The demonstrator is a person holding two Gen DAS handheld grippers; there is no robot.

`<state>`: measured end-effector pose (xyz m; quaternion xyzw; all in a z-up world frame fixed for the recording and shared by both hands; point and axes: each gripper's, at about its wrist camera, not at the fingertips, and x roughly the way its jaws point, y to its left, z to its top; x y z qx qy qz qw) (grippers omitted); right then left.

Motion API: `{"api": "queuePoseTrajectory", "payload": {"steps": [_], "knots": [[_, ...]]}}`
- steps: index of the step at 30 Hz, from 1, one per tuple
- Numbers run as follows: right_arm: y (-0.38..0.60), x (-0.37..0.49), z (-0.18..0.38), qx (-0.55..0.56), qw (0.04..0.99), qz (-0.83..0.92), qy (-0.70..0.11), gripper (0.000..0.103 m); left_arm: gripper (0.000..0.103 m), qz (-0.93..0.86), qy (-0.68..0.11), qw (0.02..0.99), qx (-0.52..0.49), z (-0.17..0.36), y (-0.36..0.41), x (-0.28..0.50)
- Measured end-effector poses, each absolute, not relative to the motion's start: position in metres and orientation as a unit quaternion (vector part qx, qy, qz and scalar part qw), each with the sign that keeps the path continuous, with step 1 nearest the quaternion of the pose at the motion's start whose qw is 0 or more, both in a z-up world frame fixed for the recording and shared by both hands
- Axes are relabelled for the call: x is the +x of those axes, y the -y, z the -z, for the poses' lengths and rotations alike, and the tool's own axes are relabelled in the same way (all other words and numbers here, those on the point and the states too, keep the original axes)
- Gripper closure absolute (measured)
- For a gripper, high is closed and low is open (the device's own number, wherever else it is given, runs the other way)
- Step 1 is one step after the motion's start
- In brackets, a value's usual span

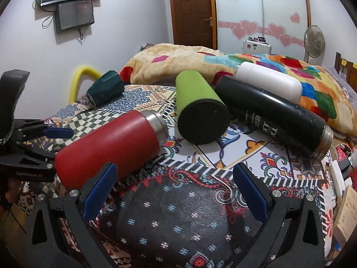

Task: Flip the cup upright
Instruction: 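Grasp the red thermos with the right tool while the left tool releases it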

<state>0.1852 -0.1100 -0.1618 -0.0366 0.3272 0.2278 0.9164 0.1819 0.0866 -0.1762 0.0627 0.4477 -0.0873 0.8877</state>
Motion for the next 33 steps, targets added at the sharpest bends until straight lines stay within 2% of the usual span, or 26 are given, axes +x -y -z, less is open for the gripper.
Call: {"api": "queuePoseTrajectory", "payload": {"steps": [11,18,20,22,31,33], "knots": [[0.134,0.193,0.147,-0.048,0.920,-0.208,-0.329,0.000,0.039,0.134,-0.430,0.891,0.057,0.176,-0.046,0.171],[0.101,0.211,0.128,-0.064,0.879,-0.302,-0.362,0.000,0.039,0.112,-0.413,0.903,0.047,0.175,-0.053,0.167],[0.088,0.216,0.131,-0.082,0.868,-0.311,-0.378,0.004,0.039,0.102,-0.407,0.907,0.045,0.175,-0.057,0.163],[0.075,0.223,0.135,-0.089,0.851,-0.326,-0.402,0.013,0.039,0.102,-0.402,0.909,0.042,0.174,-0.059,0.161],[0.039,0.246,0.160,-0.107,0.781,-0.346,-0.509,0.016,0.038,0.081,-0.368,0.925,0.053,0.170,-0.064,0.148],[0.032,0.250,0.165,-0.112,0.769,-0.348,-0.524,0.022,0.038,0.072,-0.367,0.926,0.056,0.171,-0.065,0.147]]}}
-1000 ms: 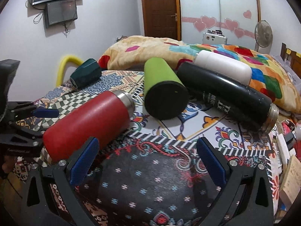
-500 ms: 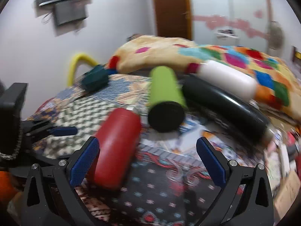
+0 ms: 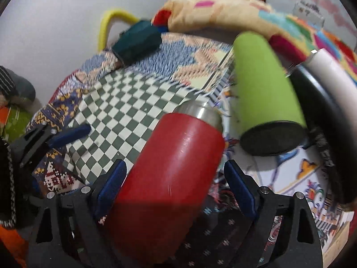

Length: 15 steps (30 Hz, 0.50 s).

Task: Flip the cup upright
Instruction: 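Grasp the red thermos with the right tool while the left tool releases it, then rotate the red thermos upright in the right tool, open end up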

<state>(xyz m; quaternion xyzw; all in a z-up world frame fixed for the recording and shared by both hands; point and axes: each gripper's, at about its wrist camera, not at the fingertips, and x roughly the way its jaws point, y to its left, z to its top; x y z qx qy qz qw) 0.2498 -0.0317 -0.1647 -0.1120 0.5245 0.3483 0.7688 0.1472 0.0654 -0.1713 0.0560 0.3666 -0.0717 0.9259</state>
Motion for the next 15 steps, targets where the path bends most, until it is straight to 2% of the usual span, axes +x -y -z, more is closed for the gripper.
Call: {"api": "queuePoseTrajectory", "payload": {"steps": [7,15], "knots": [[0.028,0.253,0.165,-0.117,0.762,-0.359,-0.527,0.043,0.038,0.057,-0.365,0.928,0.043,0.170,-0.080,0.143],[0.050,0.237,0.143,-0.102,0.792,-0.362,-0.482,0.044,0.038,0.045,-0.348,0.936,0.032,0.157,-0.083,0.139]]}}
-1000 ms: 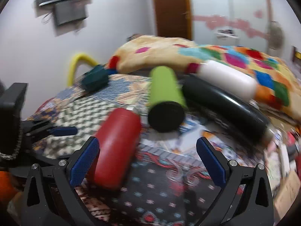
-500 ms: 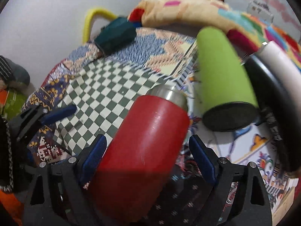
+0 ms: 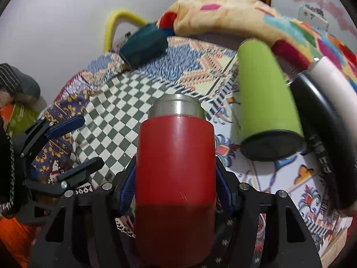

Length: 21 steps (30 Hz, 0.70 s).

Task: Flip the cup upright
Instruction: 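Rotate the red thermos upright in the right tool, open end up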

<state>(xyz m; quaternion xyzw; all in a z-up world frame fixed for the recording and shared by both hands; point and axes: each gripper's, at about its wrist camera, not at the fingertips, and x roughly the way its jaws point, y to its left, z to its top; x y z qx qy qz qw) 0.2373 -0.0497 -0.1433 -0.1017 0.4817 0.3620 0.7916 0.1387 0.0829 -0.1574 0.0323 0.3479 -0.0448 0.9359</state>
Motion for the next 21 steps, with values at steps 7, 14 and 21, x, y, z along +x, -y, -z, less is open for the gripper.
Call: {"api": "queuePoseTrajectory", "payload": {"steps": [7,14,21], "knots": [[0.075,0.209,0.117,-0.096,0.840,-0.356,-0.399,0.044,0.032,0.039,-0.313,0.949,0.019,0.142,-0.075,0.128],[0.082,0.210,0.101,-0.075,0.859,-0.355,-0.360,0.044,0.019,0.048,-0.282,0.958,-0.018,0.128,-0.073,0.123],[0.083,0.220,0.114,-0.062,0.860,-0.349,-0.367,0.044,0.008,0.040,-0.275,0.960,-0.041,0.126,-0.077,0.122]]}}
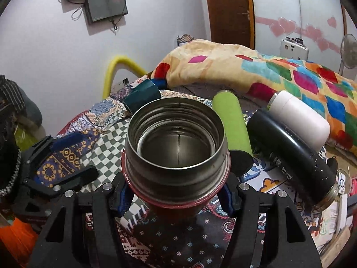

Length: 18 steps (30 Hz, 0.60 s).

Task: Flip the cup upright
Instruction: 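Rotate the red thermos upright in the right tool, open end up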

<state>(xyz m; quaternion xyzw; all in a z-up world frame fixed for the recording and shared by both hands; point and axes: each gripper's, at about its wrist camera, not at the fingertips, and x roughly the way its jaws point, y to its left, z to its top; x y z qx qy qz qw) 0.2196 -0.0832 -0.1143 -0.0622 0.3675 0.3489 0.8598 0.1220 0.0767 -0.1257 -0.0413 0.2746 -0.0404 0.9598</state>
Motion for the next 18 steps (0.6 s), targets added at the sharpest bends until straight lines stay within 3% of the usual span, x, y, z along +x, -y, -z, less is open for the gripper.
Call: {"api": "queuePoseTrajectory", "payload": {"steps": [18], "knots": [[0.073,0.209,0.137,-0.087,0.863,-0.346,-0.357,0.041,0.006,0.021,-0.267,0.960,-0.082,0.128,-0.097,0.119]]}}
